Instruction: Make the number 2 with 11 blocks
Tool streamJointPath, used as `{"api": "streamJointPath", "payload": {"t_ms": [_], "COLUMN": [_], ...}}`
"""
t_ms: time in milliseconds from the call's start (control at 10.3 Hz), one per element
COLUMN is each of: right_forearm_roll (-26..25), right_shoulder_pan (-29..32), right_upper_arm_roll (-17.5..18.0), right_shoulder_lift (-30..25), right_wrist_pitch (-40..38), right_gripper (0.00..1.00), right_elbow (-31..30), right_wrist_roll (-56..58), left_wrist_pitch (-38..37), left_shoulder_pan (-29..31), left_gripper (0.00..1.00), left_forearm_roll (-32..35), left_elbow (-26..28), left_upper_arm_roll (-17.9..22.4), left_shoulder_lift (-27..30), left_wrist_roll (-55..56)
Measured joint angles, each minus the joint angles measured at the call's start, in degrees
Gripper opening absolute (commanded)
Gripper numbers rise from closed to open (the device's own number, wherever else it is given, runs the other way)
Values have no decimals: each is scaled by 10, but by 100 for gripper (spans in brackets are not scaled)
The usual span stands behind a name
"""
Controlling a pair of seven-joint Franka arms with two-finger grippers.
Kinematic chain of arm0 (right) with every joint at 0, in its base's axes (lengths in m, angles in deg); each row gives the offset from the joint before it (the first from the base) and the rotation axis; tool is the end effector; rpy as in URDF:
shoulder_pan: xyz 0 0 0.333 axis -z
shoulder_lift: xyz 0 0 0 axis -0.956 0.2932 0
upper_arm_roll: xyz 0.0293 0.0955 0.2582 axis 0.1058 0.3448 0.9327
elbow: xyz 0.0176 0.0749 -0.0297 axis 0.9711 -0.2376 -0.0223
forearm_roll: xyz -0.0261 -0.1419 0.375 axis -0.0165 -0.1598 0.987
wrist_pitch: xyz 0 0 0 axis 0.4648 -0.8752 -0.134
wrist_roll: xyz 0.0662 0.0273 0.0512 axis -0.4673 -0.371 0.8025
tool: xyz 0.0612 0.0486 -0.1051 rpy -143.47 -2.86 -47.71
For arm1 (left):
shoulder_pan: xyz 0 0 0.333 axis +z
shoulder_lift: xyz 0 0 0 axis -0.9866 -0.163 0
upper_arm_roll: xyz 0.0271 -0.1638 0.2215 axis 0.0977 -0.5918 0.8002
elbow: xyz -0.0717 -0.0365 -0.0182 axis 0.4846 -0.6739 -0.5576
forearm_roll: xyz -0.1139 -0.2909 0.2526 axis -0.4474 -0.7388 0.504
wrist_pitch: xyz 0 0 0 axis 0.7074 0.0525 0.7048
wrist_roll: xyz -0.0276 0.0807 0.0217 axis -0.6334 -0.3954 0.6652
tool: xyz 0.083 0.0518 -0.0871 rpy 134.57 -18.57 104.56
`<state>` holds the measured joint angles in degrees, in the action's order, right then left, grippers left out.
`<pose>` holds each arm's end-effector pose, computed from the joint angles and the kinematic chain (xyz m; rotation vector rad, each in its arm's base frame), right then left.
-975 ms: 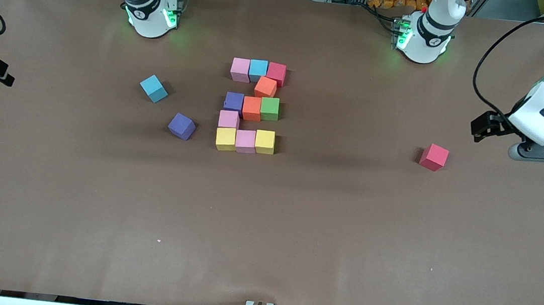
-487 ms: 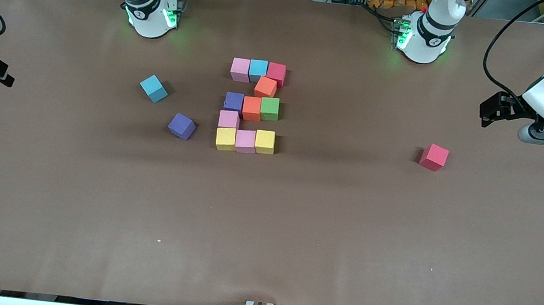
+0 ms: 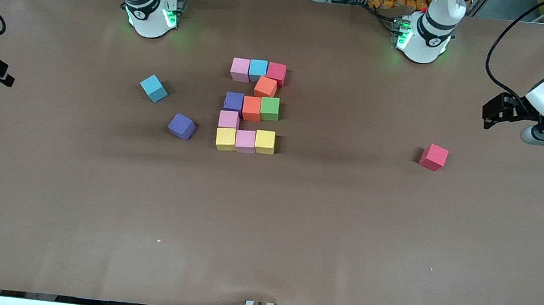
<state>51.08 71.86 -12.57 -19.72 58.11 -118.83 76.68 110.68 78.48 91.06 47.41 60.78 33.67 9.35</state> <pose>0.5635 -0.0717 0.5580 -3.0977 0.0938 0.0219 0.5663 -0.0810 0.5703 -3.0382 0.1607 0.0216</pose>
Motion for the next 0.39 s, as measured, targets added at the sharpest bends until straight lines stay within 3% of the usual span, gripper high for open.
{"api": "streamJointPath", "payload": {"t_ms": [390], "right_forearm_roll": [0], "right_shoulder_pan": [0], "right_upper_arm_roll": [0], "right_shoulder_lift": [0], "right_wrist_pitch": [0], "right_gripper": [100], "right_elbow": [0], "right_wrist_roll": [0], "left_wrist_pitch": [9], "left_shoulder_pan": [2], "left_gripper": [100], "left_forearm_roll": [-8], "left_elbow": [0], "left_upper_arm_roll": [0], "left_shoulder_lift": [0], "left_wrist_roll": [0]}}
